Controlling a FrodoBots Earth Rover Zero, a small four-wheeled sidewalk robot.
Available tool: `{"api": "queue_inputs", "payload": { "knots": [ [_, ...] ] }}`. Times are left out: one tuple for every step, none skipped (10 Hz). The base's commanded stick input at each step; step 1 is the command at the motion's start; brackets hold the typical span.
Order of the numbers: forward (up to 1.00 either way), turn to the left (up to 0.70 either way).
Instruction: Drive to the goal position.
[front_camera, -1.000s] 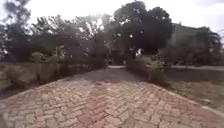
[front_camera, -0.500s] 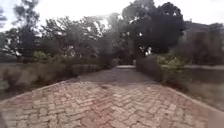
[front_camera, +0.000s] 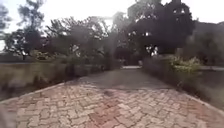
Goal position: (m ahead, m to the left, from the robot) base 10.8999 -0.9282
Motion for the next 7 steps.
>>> {"api": "queue_inputs", "payload": {
  "knots": [
    [0.85,0.0],
    [0.85,0.0],
    [0.85,0.0],
    [0.85,0.0],
    [0.85,0.0],
    [0.85,0.0],
    [0.85,0.0]
  ]
}}
